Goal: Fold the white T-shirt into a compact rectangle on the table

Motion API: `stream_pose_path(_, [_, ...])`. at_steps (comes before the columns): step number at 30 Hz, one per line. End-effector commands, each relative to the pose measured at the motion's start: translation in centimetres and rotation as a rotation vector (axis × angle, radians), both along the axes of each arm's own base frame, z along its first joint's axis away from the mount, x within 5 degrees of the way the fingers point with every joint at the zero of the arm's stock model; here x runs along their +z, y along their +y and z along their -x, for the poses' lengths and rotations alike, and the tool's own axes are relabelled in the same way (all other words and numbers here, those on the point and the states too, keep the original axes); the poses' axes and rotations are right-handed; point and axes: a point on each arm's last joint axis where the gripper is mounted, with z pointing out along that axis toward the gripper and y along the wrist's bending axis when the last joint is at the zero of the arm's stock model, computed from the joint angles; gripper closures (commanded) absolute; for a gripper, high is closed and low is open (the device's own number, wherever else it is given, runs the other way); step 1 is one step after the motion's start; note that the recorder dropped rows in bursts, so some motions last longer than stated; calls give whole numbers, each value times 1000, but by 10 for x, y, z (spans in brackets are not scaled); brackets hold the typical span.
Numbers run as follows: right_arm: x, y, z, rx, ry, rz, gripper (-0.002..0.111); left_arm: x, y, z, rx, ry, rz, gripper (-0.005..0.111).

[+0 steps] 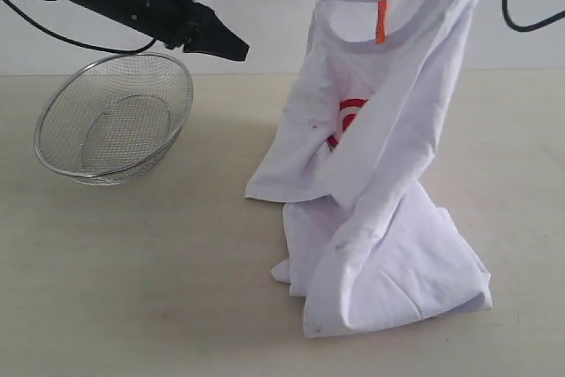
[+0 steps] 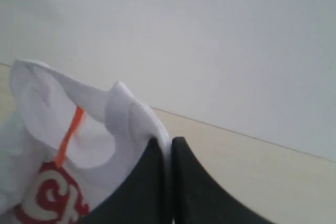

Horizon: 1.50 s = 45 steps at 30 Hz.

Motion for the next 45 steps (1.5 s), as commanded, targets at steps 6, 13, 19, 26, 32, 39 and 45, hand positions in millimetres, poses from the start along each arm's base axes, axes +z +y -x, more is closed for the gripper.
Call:
stream_pose_path(6, [-8,-75,-7,-101,44,171,109,-24,-50,7,-68,-11,-49,102])
stream_pose_path(13, [-55,-108,-33,-84,132,249,109,-52,-78,14,-116,34,-63,102])
stream_pose_path(19, [-115,-119,-53,-73,266,243,109,-74,-112,27,-196,35,-81,102])
stream_pose_path(26, [-113,-121,-54,-46,249,302,109,-103,-126,29,-187,51,-111,102])
stream_pose_path(32, [-108,-137,-51,-140,217,259,108,-120,-135,30,-172,31,-143,102])
stream_pose_path(39, [-80,-145,-49,-245,207,277,77,-140,-139,34,-181,72,-161,102])
stream_pose_path(45, [-49,-149,-52,-333,161,258,59,-141,-138,33,-176,72,-169,102])
